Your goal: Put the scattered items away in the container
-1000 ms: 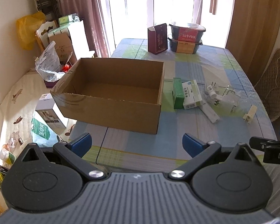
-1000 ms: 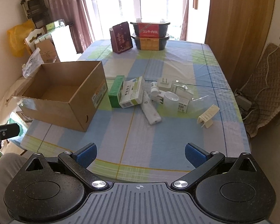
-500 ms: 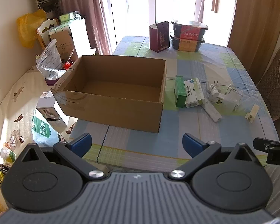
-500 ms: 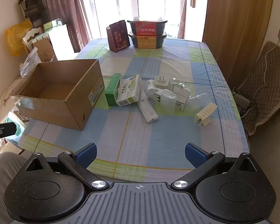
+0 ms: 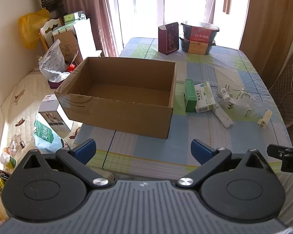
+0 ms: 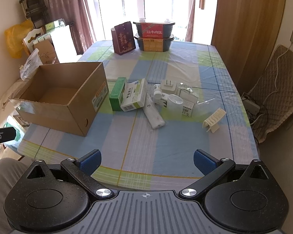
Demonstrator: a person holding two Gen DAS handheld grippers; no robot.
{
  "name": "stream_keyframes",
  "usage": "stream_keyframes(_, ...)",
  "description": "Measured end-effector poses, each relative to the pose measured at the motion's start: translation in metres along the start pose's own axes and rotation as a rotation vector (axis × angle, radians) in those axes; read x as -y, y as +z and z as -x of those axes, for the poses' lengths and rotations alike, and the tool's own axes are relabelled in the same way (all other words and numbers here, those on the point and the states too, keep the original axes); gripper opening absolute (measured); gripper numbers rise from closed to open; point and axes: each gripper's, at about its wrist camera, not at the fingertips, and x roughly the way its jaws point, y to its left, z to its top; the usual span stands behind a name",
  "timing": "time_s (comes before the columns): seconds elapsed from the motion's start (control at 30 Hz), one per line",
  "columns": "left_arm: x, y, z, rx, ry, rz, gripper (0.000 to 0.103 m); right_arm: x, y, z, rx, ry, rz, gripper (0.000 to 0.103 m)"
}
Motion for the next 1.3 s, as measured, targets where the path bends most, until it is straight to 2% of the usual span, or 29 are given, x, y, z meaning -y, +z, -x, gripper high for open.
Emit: stream_keyframes(1.3, 0.005, -0.003, -0.011, -0.027, -0.019, -0.017, 0.102, 0.002, 0.000, -0.004, -0.006, -0.004, 0.005, 0.103)
